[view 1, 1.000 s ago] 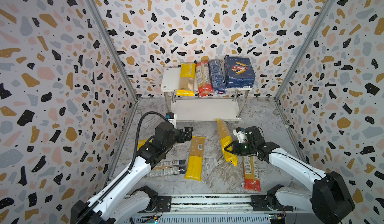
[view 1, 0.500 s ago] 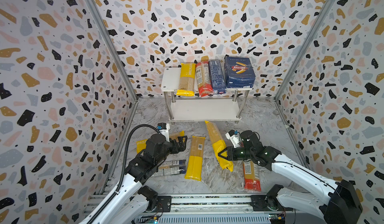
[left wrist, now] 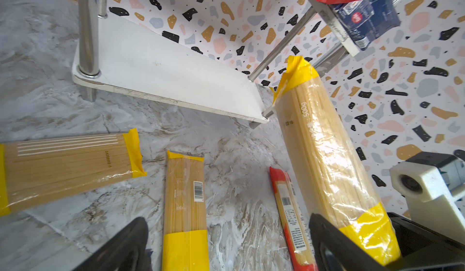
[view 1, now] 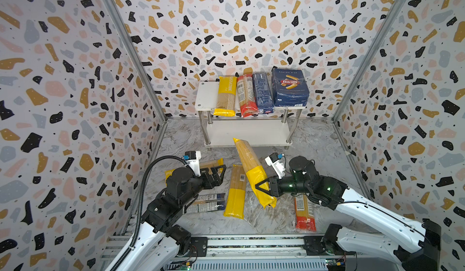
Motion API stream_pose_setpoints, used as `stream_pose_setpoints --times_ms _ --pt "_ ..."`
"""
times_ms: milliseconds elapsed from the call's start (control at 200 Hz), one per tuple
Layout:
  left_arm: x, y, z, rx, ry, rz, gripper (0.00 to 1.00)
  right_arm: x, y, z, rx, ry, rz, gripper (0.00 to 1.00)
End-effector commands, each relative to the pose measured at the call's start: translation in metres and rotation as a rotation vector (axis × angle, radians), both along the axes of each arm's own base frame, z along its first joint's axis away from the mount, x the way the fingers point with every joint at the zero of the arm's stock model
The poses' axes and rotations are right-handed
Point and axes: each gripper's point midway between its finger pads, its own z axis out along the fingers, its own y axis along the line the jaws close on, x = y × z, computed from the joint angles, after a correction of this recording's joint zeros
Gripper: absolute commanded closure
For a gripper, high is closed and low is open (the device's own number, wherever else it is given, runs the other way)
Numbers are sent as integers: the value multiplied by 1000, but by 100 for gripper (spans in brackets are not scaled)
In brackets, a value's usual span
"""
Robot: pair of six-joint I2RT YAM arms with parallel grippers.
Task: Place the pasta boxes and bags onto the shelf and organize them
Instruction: 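Lift the yellow-banded bag and swing it toward the left gripper with the right gripper, then hold the bag upright with the right gripper while the left gripper grasps its upper end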
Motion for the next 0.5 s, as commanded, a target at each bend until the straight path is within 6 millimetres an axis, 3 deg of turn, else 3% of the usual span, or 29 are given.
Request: stream_pose_setpoints --times_ms 0,210,496 --pt "-7 -12 15 -98 -32 -64 0 5 21 78 187 -193 26 86" --pt "-13 -22 28 -267 -59 -108 0 6 55 91 207 -220 62 86" --pt "-16 -22 38 -329 -84 -109 0 11 88 100 224 -240 84 87"
